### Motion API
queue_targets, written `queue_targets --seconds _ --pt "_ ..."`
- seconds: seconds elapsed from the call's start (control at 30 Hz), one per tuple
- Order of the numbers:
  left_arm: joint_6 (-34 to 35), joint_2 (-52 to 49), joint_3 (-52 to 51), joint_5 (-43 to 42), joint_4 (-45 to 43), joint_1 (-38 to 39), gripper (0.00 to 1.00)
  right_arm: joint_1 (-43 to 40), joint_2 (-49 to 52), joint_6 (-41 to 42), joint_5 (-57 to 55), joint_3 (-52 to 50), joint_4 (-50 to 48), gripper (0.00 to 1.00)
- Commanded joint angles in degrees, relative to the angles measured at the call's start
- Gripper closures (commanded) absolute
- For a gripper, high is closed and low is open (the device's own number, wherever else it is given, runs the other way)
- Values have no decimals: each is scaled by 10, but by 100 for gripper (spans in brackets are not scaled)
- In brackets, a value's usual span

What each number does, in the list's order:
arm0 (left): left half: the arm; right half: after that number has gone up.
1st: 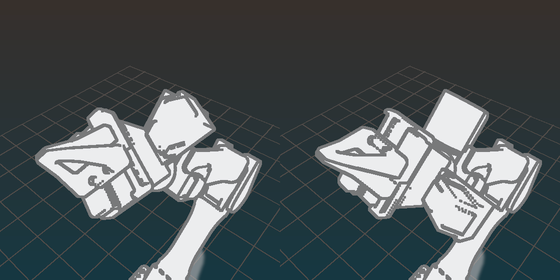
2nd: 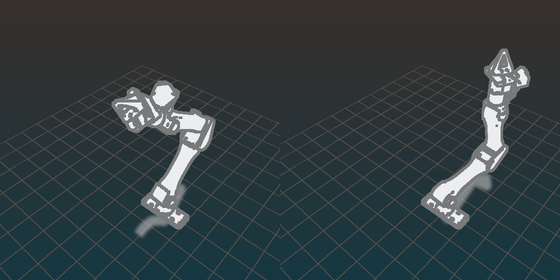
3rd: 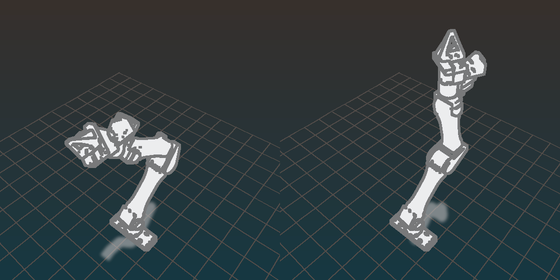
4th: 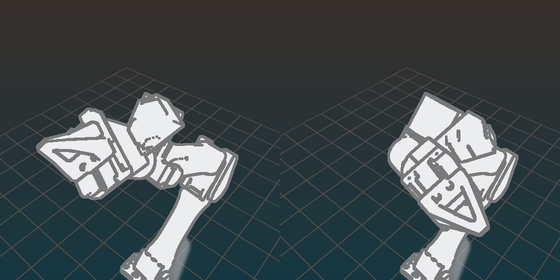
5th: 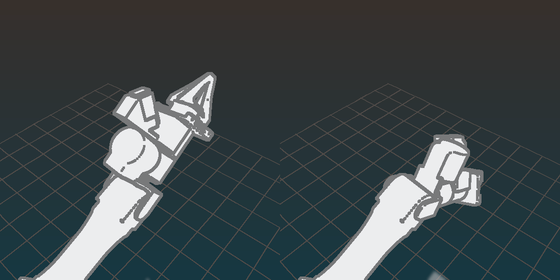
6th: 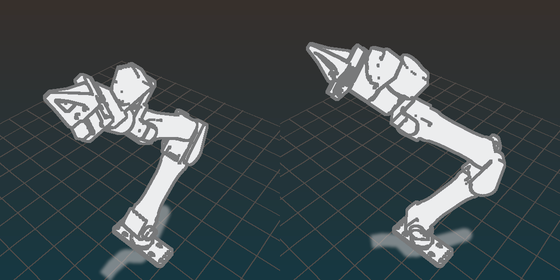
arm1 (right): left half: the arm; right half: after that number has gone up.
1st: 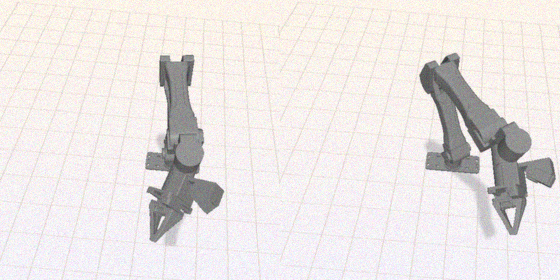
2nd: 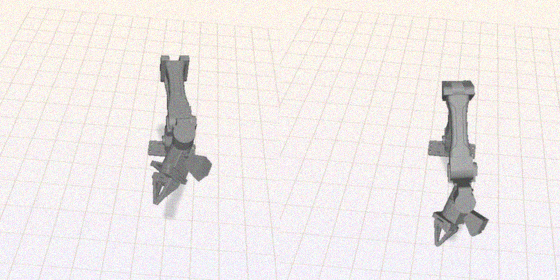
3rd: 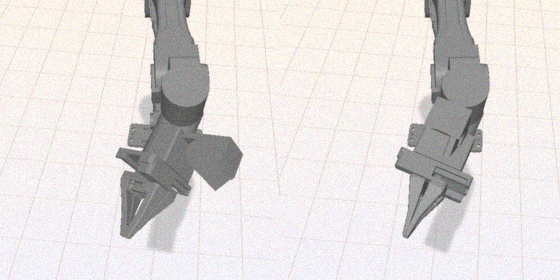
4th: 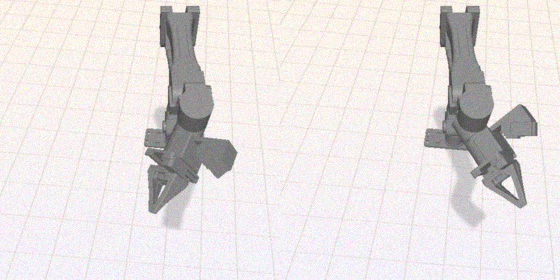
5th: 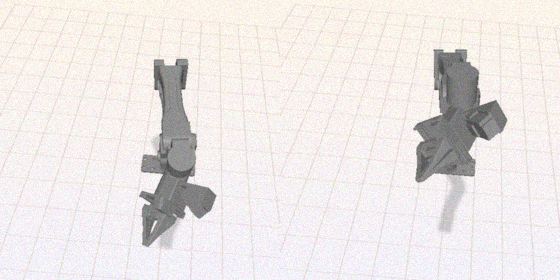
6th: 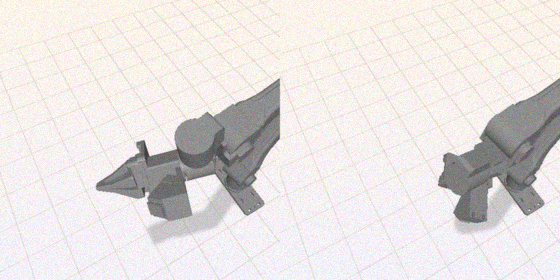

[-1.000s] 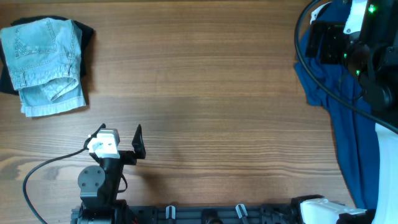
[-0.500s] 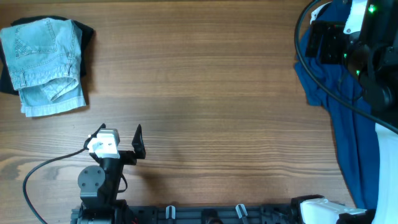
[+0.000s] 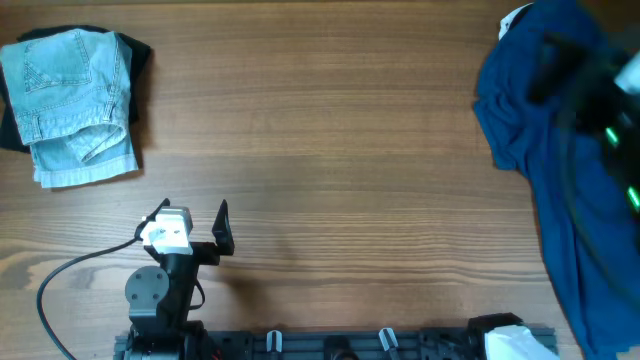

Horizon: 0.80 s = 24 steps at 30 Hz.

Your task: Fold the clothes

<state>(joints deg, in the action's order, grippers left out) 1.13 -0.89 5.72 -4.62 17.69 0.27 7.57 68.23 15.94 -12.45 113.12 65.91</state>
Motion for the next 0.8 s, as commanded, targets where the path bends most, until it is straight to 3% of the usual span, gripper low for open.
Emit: queue_targets --seconds 0.0,0.1,0.3,0.63,0.7,0.77 --pt "-7 6 -3 -9 -3 3 0 2 -89 40 -16 -47 -5 0" --pt "-7 6 -3 -9 -3 3 0 2 -171 45 -34 -115 -10 0" --pt "-7 6 -3 -9 -3 3 0 2 -342 135 -76 -303 -57 0" --pt "-7 6 -3 -9 -3 3 0 2 -585 242 -70 -824 -320 0" --pt "-7 6 -3 -9 -4 3 0 2 -608 212 -49 -906 -371 0" --pt "-7 6 -3 -9 -4 3 0 2 -615 118 -11 -956 -411 0"
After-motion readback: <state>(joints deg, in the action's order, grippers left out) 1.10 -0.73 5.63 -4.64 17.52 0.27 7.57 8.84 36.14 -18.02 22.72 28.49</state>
